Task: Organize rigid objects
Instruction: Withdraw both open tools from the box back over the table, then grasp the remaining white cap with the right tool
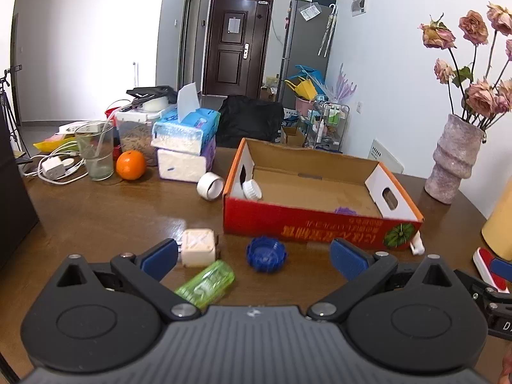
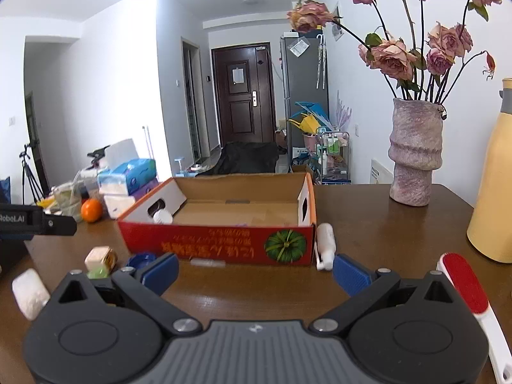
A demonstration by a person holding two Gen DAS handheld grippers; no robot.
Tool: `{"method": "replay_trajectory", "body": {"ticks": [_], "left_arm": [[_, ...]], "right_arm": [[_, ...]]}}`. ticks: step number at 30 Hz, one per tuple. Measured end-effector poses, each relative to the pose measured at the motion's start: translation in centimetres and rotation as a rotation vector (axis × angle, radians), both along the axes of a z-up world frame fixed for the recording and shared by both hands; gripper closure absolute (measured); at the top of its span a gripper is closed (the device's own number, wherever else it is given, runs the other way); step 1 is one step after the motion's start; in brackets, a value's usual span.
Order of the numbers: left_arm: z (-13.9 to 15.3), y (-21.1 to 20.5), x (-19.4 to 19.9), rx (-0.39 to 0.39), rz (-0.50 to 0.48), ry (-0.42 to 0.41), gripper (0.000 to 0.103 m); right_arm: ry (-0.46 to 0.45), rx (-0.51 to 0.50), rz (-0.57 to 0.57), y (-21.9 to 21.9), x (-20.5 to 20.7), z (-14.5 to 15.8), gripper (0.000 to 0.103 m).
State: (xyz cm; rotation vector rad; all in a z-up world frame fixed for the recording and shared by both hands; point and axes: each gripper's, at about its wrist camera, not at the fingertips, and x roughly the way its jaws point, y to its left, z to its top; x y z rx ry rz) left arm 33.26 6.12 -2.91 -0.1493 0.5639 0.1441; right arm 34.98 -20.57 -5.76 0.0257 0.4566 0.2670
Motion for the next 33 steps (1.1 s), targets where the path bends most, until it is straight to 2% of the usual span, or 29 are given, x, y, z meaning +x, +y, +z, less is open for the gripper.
{"method": "replay_trajectory", "body": {"ticks": [5, 29, 31, 33], "left_arm": [[-0.6, 0.3, -2.5, 0.012, 0.005, 0.021, 0.000], [-3.5, 5.6, -13.8, 0.007, 0.092, 0.065, 0.000], [-3.9, 6.3, -14.5, 0.007, 0.098, 0.071, 0.000], [-4.2, 7.1, -15.2, 0.007, 0.108, 0.076, 0.000]], "right_arm": [[0.003, -0.049, 0.030, 1.3, -2.4, -0.5, 0.000], [0.095, -0.083, 0.169, 6.1, -11.2, -3.7, 0.002], [0.114, -0.097, 0.190, 7.1, -11.7, -4.4, 0.006], [0.138, -0.113, 0.215, 8.2, -12.0, -5.1, 0.014]]}}
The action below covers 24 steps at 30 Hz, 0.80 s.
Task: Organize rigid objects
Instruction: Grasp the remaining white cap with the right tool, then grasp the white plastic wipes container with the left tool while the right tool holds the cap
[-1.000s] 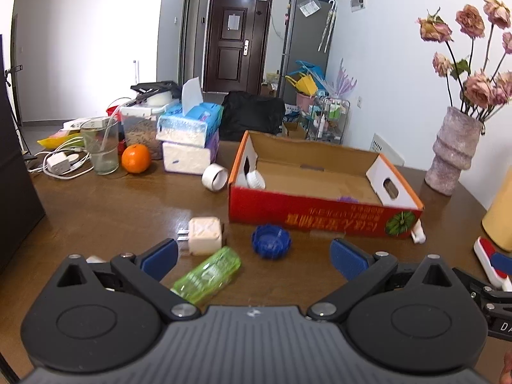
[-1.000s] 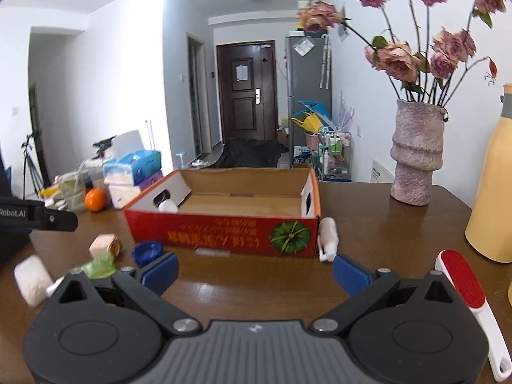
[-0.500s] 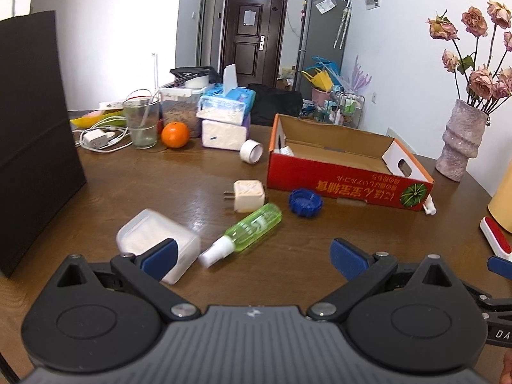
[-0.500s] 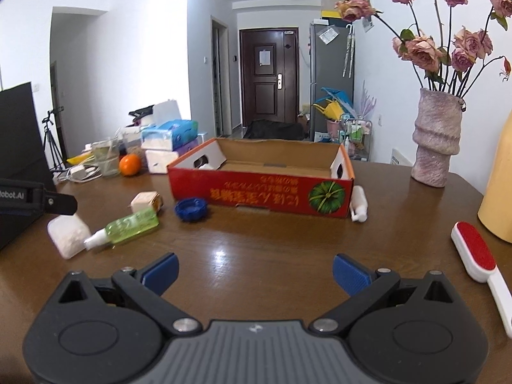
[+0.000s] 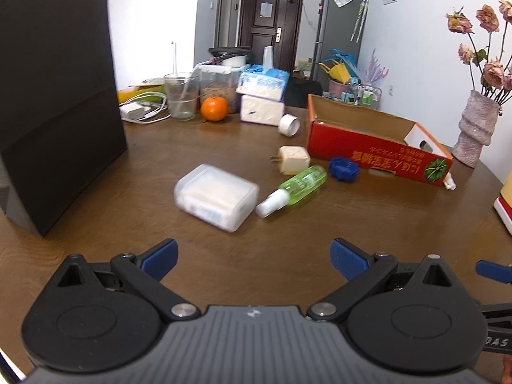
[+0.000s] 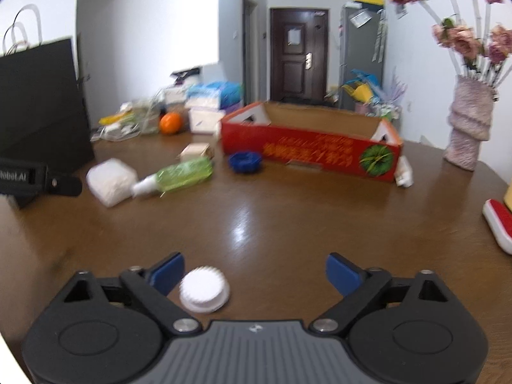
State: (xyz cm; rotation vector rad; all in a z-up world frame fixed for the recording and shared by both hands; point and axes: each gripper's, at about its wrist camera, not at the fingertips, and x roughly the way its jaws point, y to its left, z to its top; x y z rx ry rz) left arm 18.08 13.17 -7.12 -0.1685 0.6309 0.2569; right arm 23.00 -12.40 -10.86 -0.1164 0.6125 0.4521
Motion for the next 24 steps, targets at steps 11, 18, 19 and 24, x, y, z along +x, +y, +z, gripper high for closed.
{"method": "replay_trajectory", "body": {"ticks": [11, 18, 19, 24], "left_arm": [[-1.0, 3.4, -1.5, -0.018, 0.033, 0.009, 0.000], [-1.5, 3.9, -1.1, -0.024, 0.026, 0.013, 0.000], [-1.6, 4.0, -1.0, -0.025, 0.026, 0.015, 0.000], [-2.0, 4.2, -0.4, -0.024, 0.021, 0.022, 0.000]], "right_arm": [[0.084, -0.040, 0.014, 3.9, 0.1, -2.3, 0.036], [0.095, -0.060, 0.016, 4.8, 0.4, -2.8, 0.063], [0.092, -0.056, 0.022, 4.8, 0.4, -2.8, 0.064], [0.085, -0.050, 0.025, 4.9, 0.6, -2.7, 0.064]]}}
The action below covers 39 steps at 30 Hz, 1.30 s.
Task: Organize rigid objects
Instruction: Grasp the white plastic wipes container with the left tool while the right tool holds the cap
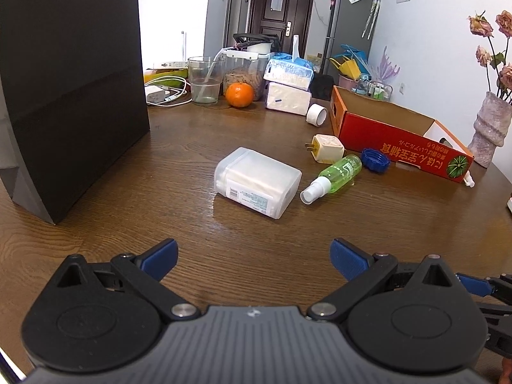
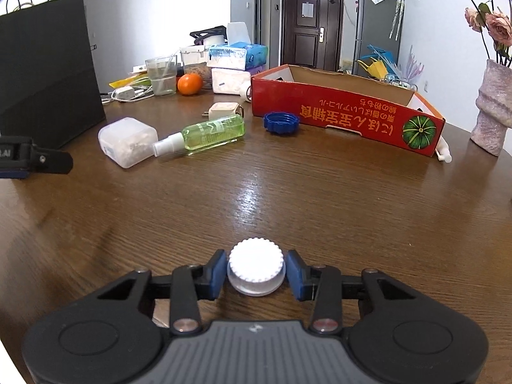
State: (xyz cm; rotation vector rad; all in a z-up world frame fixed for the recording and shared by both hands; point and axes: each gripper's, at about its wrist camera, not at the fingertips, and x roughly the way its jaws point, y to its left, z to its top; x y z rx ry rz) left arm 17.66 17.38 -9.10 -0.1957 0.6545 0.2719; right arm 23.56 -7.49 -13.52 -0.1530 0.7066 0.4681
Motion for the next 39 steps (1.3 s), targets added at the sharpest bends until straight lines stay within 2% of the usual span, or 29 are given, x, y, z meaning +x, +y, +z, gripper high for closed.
{"method": "replay_trajectory", "body": {"ticks": [8, 15, 22, 31, 39], "left_arm": [[-0.2, 1.1, 2.0, 0.016, -0.017, -0.001, 0.000], [-1.0, 2.4, 6.0, 0.066, -0.061, 0.036, 0.000], [-1.7, 2.9, 9.3, 0.079, -0.130, 0.049, 0.000], [-2.9, 3.4, 12.4, 0.092, -0.137, 0.070, 0.000], [-4.4, 4.1, 13.7, 0.075, -0.122, 0.084, 0.000]], "right_arm": [[-0.037, 0.045, -0.054, -1.3, 1.2, 1.3, 0.064], [-0.074, 0.076, -0.143, -3.6, 3.0, 2.4, 0.064], [-0.095, 0.094, -0.228, -5.9, 4.9, 3.0, 0.064], [-0.103, 0.092, -0.303, -8.1, 7.4, 2.8, 0.064], [-0.092, 0.114, -0.292, -8.4, 8.5, 1.6, 0.064]]}}
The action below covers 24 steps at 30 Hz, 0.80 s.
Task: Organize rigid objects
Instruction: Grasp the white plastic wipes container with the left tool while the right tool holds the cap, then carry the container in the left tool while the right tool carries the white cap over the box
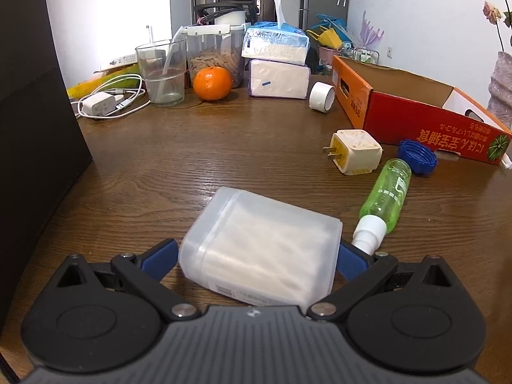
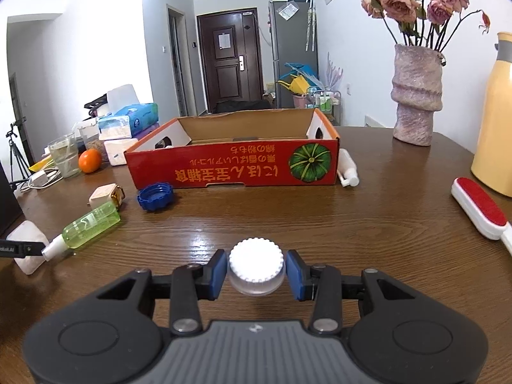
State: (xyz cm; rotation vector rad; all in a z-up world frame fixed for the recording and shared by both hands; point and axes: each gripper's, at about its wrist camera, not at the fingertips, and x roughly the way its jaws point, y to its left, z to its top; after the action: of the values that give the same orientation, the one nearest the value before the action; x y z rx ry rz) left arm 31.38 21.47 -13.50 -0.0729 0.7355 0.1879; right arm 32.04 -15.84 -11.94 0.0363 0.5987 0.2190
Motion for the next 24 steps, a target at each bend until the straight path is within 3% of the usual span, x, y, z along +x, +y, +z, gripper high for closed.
{"method": "replay_trajectory", "body": {"ticks": [2, 4, 6, 13, 17, 24], "left_arm": [[-0.1, 0.0, 0.2, 0.006, 0.001, -0.005, 0.005], [-0.3, 0.0, 0.3, 0.013, 0.002, 0.002, 0.017], [-0.4, 0.1, 0.2, 0.014, 0.012, -0.008, 0.019], [0.3, -0.1, -1.0, 0.022, 0.061, -0.062, 0.020], [1.1, -1.4, -2.6, 0.068, 0.085, -0.118, 0.020], [2.2, -3.5, -5.5, 0.047, 0.128, -0.193, 0.020]], "right_arm": [[0.001, 0.004, 0.010, 0.1, 0.1, -0.3, 0.064], [0.000, 0.007, 0.019, 0.2, 0.0, -0.5, 0.064], [0.001, 0.011, 0.023, 0.2, 0.0, -0.6, 0.064], [0.005, 0.026, 0.024, 0.1, -0.1, -0.8, 0.064], [-0.001, 0.033, 0.028, 0.0, -0.3, -0.8, 0.064], [-0.008, 0.052, 0.047, -0.2, -0.7, -0.6, 0.064]]}}
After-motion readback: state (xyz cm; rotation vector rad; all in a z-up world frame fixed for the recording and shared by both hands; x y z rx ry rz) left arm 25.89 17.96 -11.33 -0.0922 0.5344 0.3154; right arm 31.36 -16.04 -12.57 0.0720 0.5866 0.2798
